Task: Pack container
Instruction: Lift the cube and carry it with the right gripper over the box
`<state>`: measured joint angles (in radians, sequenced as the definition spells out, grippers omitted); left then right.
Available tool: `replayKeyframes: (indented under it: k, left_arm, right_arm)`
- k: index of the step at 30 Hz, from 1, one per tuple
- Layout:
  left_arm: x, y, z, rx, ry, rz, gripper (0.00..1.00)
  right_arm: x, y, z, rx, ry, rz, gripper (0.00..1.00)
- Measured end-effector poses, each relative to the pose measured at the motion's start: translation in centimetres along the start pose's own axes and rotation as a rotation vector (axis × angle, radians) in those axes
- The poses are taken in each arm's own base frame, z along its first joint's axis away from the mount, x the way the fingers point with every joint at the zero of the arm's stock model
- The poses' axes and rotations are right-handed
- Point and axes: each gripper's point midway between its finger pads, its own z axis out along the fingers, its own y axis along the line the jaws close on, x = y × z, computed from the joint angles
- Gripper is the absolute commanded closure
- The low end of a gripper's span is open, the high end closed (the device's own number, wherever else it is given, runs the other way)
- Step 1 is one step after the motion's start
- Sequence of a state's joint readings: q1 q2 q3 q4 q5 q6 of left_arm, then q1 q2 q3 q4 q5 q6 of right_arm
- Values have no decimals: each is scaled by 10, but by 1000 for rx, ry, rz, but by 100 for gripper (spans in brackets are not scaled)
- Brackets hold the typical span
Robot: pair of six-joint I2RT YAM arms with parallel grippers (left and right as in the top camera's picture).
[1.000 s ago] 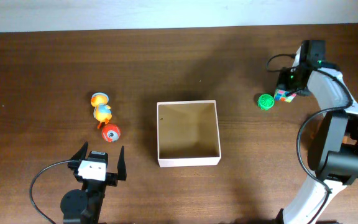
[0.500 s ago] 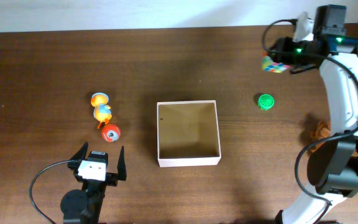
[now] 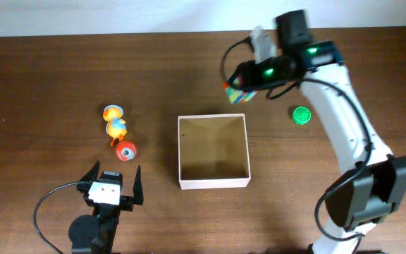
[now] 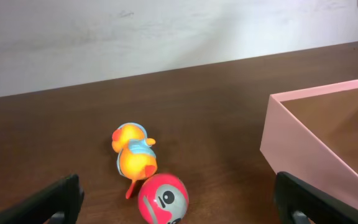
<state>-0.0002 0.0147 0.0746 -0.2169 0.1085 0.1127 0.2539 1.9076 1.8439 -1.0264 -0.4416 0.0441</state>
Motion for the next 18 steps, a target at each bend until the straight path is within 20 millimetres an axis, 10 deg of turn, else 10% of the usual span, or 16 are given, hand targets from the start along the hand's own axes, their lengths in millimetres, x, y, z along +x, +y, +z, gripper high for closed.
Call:
replayKeyframes:
  k: [9,18]
  left_arm:
    - [0,0,0,0,0,0,1]
    - [0,0,0,0,0,0,1]
  right_arm:
    - [39,30,23,222,137,-103,49]
    - [70,11,39,371,197,-12,49]
